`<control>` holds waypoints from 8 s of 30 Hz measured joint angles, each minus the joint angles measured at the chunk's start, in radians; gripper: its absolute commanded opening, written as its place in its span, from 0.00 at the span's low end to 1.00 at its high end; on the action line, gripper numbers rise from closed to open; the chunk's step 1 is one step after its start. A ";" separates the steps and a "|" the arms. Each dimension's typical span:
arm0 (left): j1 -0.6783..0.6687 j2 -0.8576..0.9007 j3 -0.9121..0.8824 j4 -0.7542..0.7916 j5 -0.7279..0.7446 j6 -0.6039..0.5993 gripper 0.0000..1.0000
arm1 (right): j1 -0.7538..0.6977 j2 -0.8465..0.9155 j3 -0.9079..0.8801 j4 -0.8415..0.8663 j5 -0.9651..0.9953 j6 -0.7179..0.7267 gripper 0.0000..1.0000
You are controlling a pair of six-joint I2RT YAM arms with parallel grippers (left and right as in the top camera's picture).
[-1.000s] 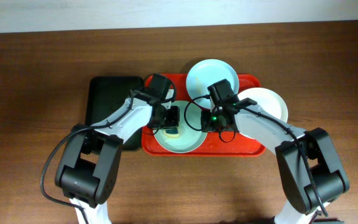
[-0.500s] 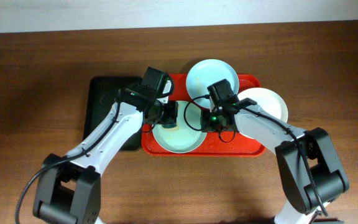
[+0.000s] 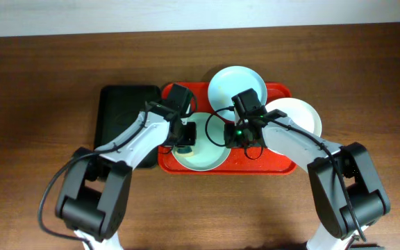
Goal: Clean dirty plates on tray and stack at the side
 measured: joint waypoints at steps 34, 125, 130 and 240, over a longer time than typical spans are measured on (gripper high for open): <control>0.108 -0.015 0.054 -0.013 0.328 0.140 0.00 | -0.002 0.000 0.000 0.000 0.014 -0.001 0.04; 0.391 0.047 0.073 0.027 -0.202 0.204 0.00 | 0.000 0.000 0.000 -0.026 0.011 -0.001 0.18; 0.392 0.047 0.073 0.128 -0.169 0.208 0.00 | 0.000 0.000 0.000 -0.026 0.011 -0.001 0.23; 0.470 -0.008 0.575 -0.121 -0.128 0.241 0.99 | 0.516 0.180 0.538 -0.010 0.544 -0.009 0.04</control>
